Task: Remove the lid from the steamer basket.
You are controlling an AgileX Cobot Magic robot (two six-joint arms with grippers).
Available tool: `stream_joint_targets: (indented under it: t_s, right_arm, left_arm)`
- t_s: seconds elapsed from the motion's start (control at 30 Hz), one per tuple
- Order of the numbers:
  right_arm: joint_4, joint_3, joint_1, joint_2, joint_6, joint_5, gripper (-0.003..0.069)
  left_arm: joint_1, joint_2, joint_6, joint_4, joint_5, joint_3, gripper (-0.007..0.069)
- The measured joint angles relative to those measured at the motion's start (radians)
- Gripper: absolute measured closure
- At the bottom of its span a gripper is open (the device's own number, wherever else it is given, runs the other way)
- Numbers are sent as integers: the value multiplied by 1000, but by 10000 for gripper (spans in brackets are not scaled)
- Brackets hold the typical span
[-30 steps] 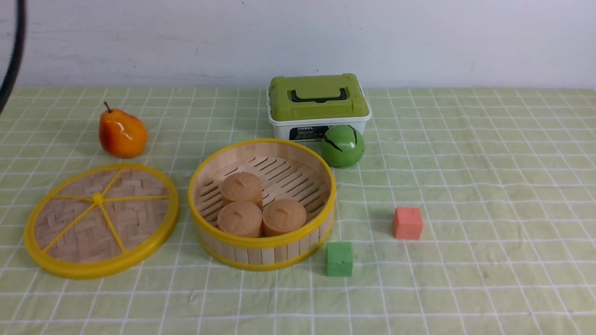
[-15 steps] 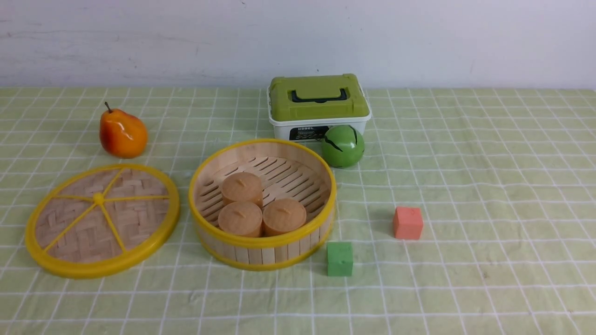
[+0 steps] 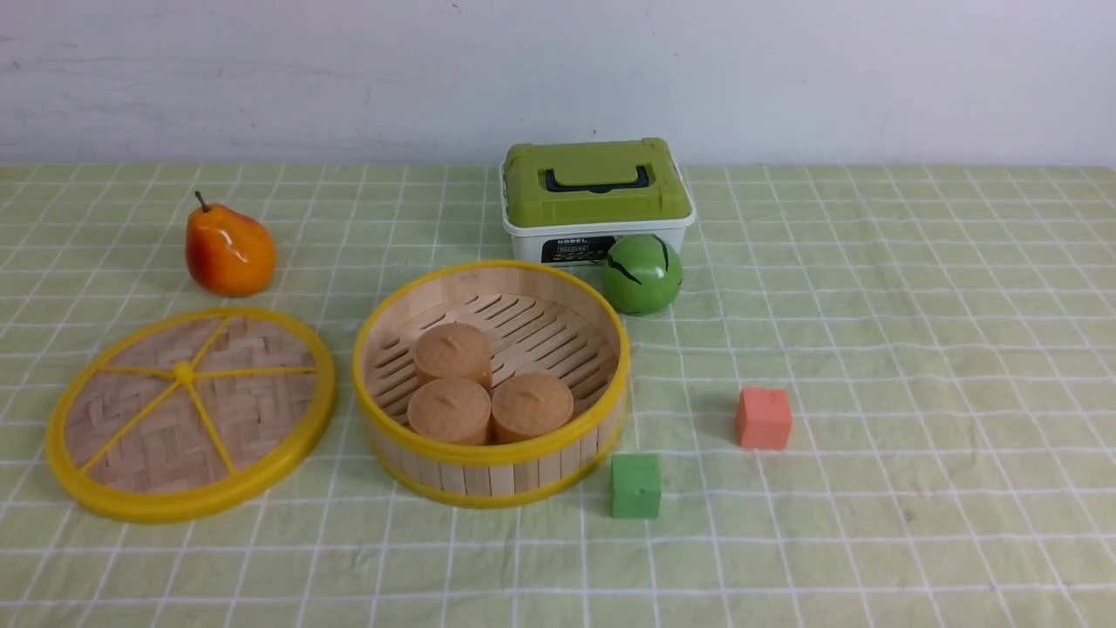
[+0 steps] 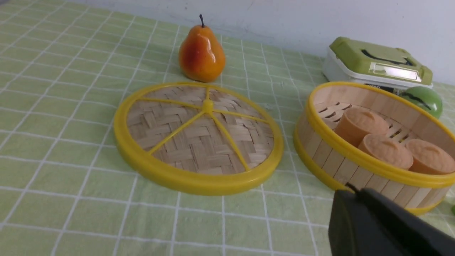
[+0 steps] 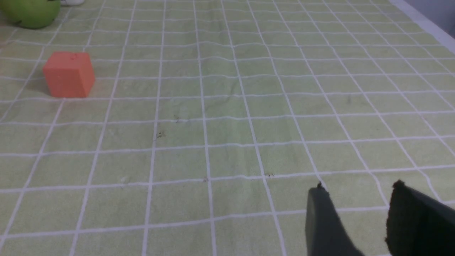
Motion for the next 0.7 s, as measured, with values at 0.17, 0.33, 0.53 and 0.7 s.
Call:
stream_joint_targets:
  t_s: [0.17, 0.33, 0.53, 0.7]
  right_arm:
    - [0, 0, 0, 0, 0, 0, 418]
    - [0, 0, 0, 0, 0, 0, 418]
    - [0, 0, 0, 0, 0, 0, 418]
    - [0, 0, 0, 0, 0, 0, 418]
  left_arm:
    - [-33, -16, 4, 7, 43, 61, 637]
    - [-80, -16, 51, 19, 51, 164, 637]
    - [-119, -16, 98, 20, 33, 168, 637]
    - [-85, -16, 82, 26, 33, 168, 637]
